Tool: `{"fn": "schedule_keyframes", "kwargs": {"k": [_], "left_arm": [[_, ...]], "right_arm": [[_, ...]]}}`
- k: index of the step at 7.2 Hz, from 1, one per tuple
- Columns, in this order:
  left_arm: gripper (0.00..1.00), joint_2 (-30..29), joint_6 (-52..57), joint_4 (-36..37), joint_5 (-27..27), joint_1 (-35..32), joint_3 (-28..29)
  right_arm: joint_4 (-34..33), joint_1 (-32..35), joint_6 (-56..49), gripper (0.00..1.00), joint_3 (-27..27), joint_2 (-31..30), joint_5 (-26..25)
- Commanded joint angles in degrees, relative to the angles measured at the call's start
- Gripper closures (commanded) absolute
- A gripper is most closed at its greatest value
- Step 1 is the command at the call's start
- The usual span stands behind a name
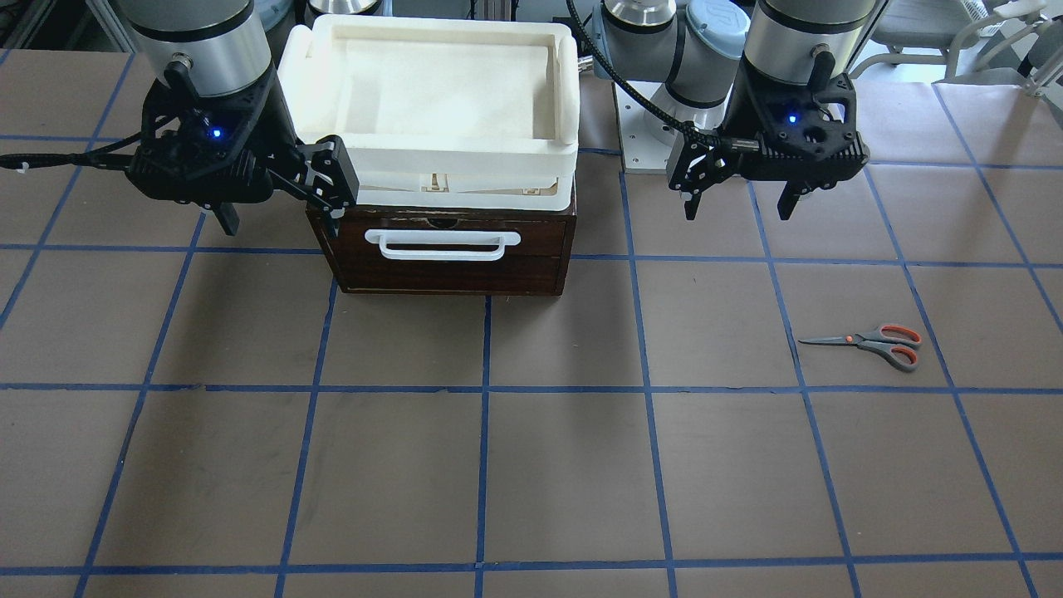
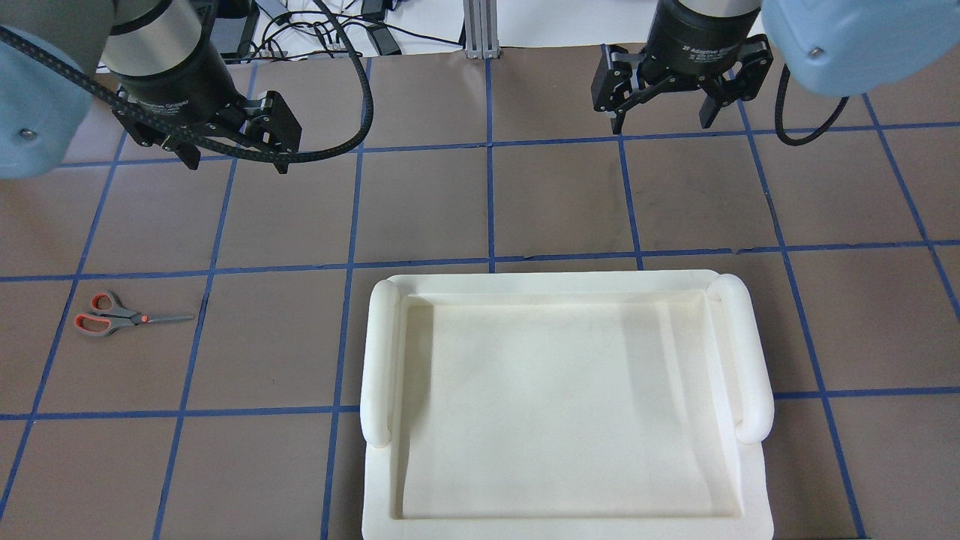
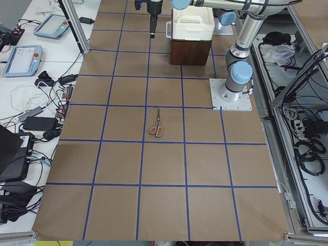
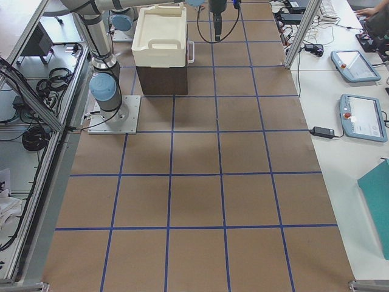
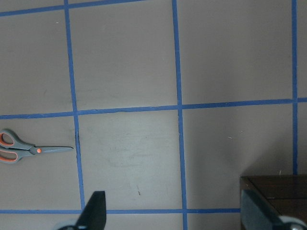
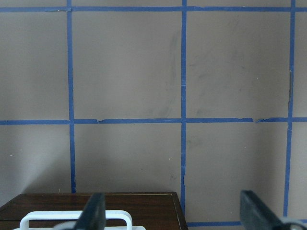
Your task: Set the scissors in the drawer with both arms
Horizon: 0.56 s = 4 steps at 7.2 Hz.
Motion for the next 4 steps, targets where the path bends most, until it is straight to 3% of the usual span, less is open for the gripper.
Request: {"fn": "schedule_keyframes", "kwargs": {"k": [1,3,4], "left_arm": [[0.00,0.0,0.0,0.0,0.0,0.0,0.0],[0.00,0.4,1.6,-0.1,0.2,0.5,0.1],[0.00,0.4,8.1,0.0,-0.3,1.9,-0.1]], "right_arm": [[-0.3,-0.3,0.0,0.00,0.1,0.3,2.3],[-0.7,-0.3,-0.1,0.00,0.0,0.2,2.1],[-0.8,-0.3,0.0,0.00,0.0,0.2,2.1]]}}
